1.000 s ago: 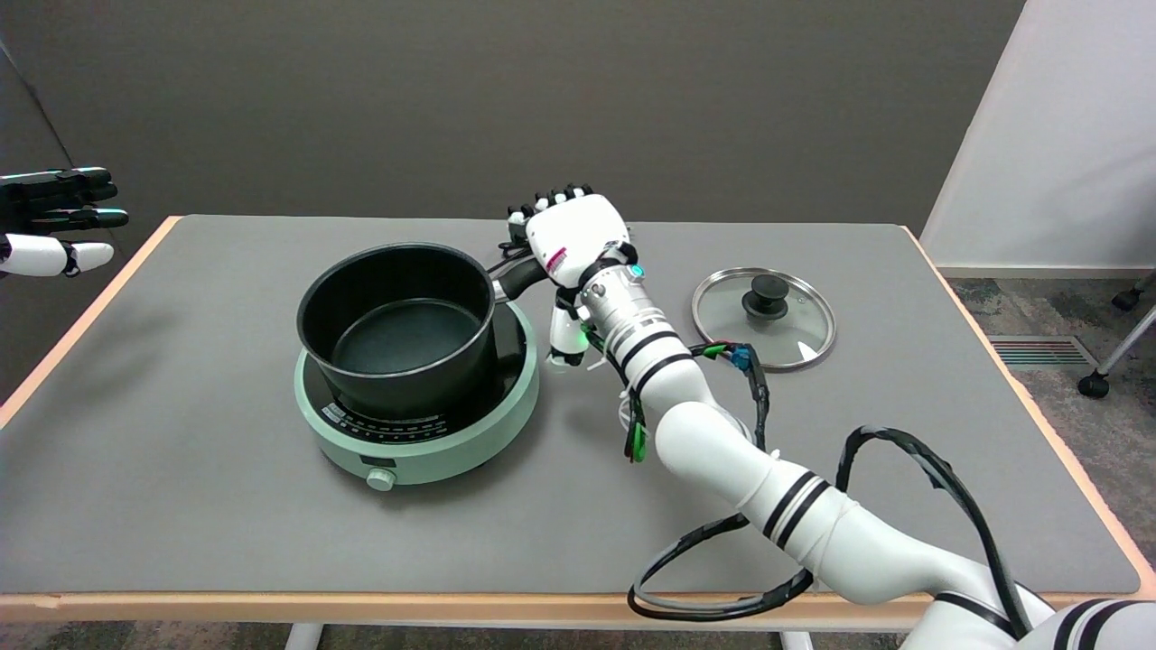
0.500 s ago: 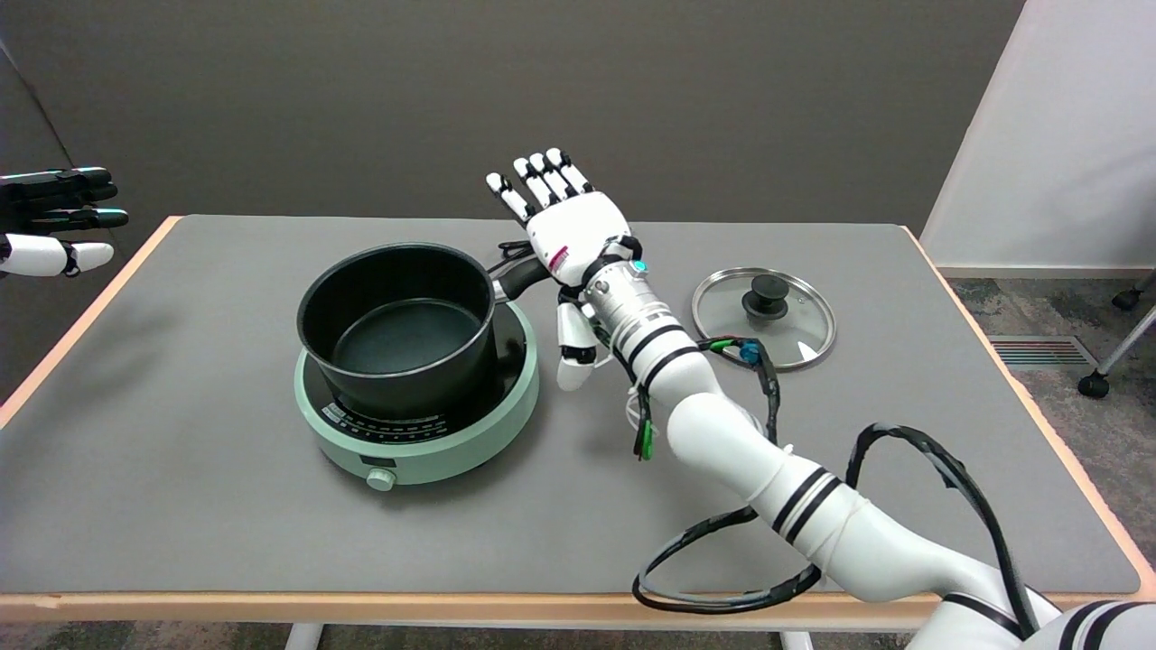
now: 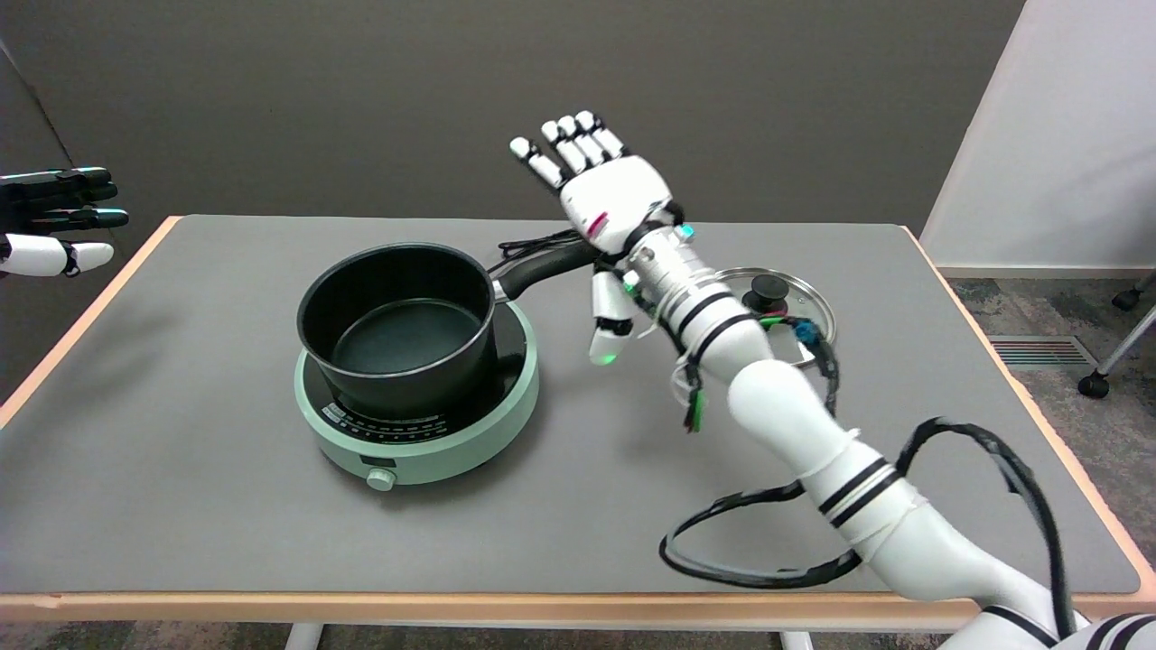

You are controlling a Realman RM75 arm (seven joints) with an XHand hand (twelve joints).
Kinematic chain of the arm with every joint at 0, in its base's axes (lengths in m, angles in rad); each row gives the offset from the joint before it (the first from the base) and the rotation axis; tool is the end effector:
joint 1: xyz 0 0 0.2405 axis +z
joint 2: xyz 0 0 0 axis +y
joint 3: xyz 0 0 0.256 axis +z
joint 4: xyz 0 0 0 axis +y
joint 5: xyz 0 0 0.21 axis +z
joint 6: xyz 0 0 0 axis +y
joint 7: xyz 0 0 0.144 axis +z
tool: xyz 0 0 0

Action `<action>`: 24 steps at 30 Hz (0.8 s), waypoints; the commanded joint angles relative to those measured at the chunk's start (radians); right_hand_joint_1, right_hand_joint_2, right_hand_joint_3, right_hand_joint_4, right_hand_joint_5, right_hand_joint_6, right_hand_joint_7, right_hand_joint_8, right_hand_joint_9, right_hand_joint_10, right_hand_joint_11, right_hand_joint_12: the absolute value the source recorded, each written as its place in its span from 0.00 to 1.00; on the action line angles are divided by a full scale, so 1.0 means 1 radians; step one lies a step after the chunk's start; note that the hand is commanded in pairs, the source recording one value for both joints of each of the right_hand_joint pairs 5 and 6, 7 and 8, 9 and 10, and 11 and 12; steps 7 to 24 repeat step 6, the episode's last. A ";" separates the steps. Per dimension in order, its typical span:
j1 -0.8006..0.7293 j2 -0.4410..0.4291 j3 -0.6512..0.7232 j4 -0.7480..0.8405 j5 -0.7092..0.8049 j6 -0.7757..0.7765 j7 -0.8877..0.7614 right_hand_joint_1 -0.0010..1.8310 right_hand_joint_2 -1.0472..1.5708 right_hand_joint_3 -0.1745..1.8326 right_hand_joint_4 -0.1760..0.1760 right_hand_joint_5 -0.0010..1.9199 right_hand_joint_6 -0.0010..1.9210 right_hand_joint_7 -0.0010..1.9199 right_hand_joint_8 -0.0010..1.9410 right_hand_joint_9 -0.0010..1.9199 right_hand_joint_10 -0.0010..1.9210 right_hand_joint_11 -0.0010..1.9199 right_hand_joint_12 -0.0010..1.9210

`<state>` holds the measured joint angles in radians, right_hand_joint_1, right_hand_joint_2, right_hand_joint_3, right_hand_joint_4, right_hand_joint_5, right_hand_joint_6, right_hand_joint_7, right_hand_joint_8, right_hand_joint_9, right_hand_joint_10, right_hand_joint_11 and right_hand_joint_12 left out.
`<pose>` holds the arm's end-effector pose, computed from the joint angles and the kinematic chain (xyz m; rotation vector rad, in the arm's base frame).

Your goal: Place the soup pot onto the induction stove.

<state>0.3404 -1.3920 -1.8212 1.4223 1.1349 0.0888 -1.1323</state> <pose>-0.1794 -0.4267 0.2200 1.6813 0.3464 -0.0046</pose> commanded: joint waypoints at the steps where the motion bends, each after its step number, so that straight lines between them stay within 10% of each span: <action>1: -0.077 0.097 0.272 0.204 0.035 -0.110 -0.003 0.59 0.05 0.53 0.97 0.00 0.00 0.00 0.00 0.00 0.00 0.00 0.00; 24: -0.107 0.119 0.322 0.201 0.037 -0.029 -0.003 0.57 0.07 0.52 0.98 0.00 0.00 0.00 0.00 0.00 0.00 0.00 0.00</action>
